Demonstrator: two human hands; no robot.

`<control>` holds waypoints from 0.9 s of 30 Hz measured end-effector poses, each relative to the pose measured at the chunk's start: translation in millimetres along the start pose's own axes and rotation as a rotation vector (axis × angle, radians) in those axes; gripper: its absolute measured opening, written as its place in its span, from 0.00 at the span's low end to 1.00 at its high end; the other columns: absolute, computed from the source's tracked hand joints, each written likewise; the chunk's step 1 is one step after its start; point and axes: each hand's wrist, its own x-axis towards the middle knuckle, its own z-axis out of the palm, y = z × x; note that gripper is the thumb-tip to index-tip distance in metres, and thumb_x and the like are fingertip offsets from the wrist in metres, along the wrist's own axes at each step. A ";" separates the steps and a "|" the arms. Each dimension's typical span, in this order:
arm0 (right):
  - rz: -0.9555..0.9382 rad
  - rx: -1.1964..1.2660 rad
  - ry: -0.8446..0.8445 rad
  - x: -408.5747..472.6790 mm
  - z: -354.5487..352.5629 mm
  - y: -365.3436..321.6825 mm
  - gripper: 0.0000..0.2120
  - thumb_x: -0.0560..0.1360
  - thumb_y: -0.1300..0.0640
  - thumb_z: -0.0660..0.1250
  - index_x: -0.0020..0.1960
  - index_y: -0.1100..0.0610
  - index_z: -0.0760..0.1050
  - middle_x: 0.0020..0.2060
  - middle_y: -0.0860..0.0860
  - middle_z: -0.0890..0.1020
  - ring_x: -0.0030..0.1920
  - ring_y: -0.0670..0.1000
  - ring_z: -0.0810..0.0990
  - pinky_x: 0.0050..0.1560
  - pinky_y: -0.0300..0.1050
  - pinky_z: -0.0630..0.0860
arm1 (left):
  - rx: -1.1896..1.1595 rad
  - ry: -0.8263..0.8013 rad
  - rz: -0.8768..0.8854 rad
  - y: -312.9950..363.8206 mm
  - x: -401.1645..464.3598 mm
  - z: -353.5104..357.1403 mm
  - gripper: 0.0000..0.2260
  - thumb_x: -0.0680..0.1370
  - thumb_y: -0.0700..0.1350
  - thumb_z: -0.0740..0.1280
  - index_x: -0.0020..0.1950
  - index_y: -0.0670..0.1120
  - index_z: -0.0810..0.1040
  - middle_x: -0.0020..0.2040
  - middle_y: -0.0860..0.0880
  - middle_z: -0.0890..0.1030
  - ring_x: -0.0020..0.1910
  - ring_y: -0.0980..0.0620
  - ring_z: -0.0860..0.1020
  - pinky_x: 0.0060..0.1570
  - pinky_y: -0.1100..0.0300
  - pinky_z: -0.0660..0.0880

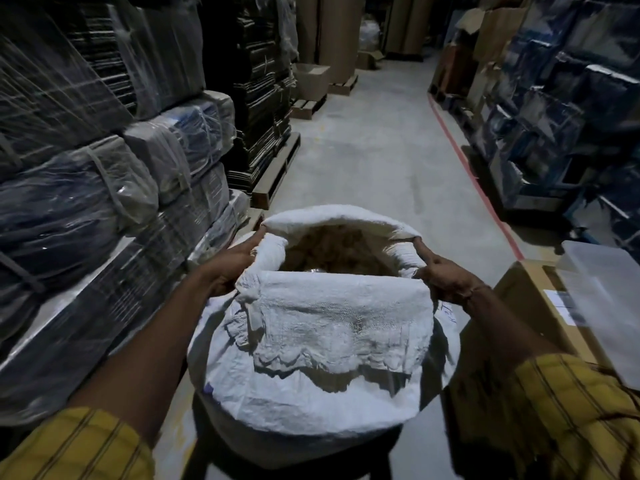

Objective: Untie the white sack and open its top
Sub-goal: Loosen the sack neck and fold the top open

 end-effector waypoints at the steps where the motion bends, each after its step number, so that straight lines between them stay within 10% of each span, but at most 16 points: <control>1: -0.006 -0.080 -0.021 5.1 -1.2 -2.8 0.46 0.78 0.74 0.58 0.83 0.43 0.43 0.77 0.52 0.60 0.49 0.58 0.81 0.35 0.47 0.83 | 0.073 -0.019 -0.032 -3.6 10.4 -9.0 0.33 0.82 0.29 0.57 0.80 0.59 0.65 0.70 0.48 0.74 0.57 0.46 0.80 0.68 0.39 0.73; 5: -0.068 -0.282 -0.067 10.3 -1.5 -20.7 0.50 0.76 0.76 0.60 0.83 0.45 0.35 0.83 0.53 0.49 0.72 0.48 0.62 0.74 0.61 0.68 | 0.291 -0.124 -0.082 -14.1 42.6 -31.2 0.43 0.78 0.29 0.58 0.81 0.69 0.53 0.78 0.49 0.63 0.66 0.39 0.75 0.71 0.31 0.66; 14: 0.042 -0.303 -0.025 22.4 -14.4 -28.8 0.55 0.72 0.66 0.69 0.82 0.38 0.36 0.76 0.53 0.64 0.67 0.60 0.76 0.65 0.62 0.78 | 0.464 -0.079 -0.125 -9.0 64.5 -54.3 0.41 0.80 0.36 0.65 0.84 0.61 0.48 0.80 0.42 0.64 0.69 0.34 0.76 0.65 0.39 0.76; 19: 0.033 -0.436 0.031 25.4 8.3 -23.5 0.55 0.67 0.57 0.71 0.83 0.43 0.40 0.73 0.62 0.73 0.65 0.62 0.78 0.64 0.60 0.78 | 0.469 0.094 0.132 -2.4 17.7 -23.2 0.43 0.77 0.28 0.60 0.82 0.64 0.52 0.56 0.40 0.74 0.34 0.48 0.74 0.25 0.59 0.73; 27: -0.175 -0.680 0.242 15.2 30.8 -32.8 0.50 0.64 0.39 0.75 0.81 0.42 0.57 0.59 0.59 0.67 0.48 0.61 0.77 0.56 0.48 0.76 | 1.244 0.114 0.496 6.8 12.1 -5.9 0.20 0.79 0.65 0.64 0.69 0.63 0.68 0.79 0.43 0.56 0.71 0.39 0.71 0.65 0.42 0.74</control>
